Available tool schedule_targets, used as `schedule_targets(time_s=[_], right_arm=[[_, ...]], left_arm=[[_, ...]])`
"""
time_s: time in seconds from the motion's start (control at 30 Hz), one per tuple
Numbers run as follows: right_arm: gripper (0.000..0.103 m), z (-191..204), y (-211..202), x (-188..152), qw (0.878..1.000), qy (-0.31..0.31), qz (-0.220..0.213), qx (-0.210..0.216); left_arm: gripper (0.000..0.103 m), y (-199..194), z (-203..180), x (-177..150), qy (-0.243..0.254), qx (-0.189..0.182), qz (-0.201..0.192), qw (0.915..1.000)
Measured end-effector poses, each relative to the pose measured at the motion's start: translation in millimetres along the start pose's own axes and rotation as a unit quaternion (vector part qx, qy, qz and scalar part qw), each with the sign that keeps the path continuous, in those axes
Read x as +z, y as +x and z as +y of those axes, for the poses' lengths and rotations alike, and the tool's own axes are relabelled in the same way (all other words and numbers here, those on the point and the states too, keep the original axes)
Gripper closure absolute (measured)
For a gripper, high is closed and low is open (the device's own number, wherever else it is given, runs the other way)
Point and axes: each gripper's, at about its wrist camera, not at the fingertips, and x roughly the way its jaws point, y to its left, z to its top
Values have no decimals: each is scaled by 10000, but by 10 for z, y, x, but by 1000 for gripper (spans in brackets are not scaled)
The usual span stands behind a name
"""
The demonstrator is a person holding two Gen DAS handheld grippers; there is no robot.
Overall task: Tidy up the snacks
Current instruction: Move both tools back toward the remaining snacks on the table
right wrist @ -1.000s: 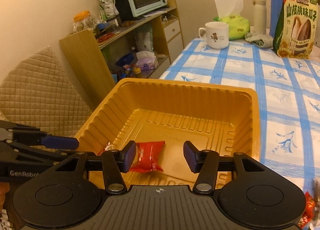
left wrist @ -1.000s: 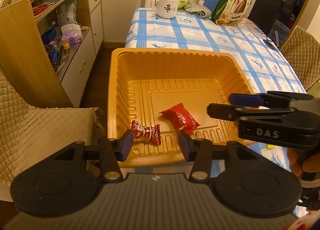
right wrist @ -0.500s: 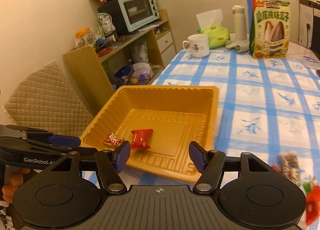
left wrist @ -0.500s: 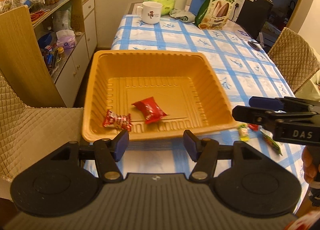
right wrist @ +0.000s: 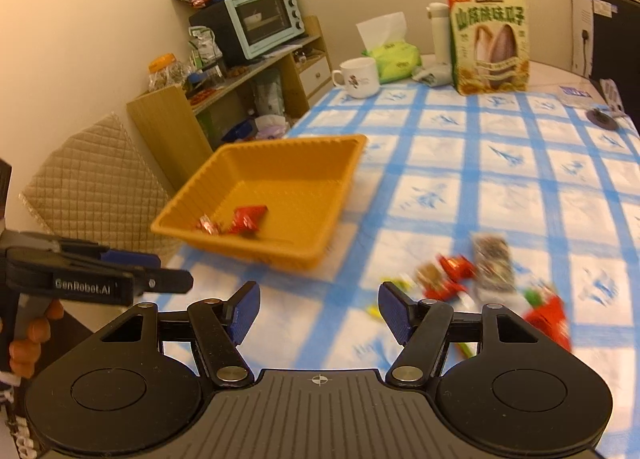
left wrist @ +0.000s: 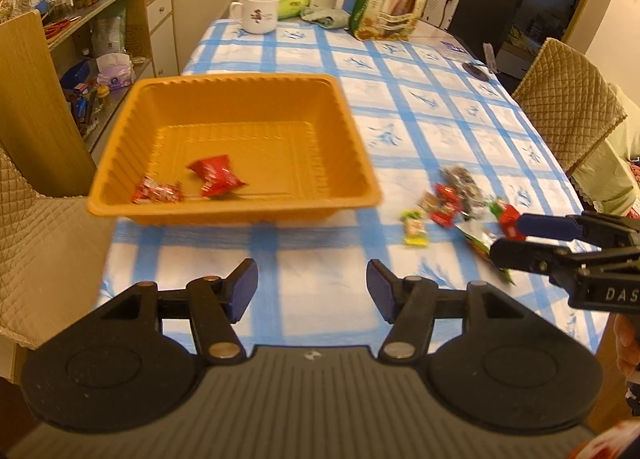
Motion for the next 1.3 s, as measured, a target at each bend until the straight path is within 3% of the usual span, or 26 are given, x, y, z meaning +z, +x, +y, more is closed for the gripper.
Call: schedule_targets(time_s=[0.33, 0.67, 1.3], right_arm=[[37, -547, -439, -367, 9996, 20, 194, -214], [37, -933, -556, -533, 9988, -121, 336, -325], [38, -1153, -111, -481, 9940, -918, 533, -263]], left_arm=[[45, 59, -624, -229, 24, -80, 39, 10000], [45, 185, -1034, -370, 48, -62, 115, 9999], [45, 401, -1101, -431, -80, 233, 77, 9997]])
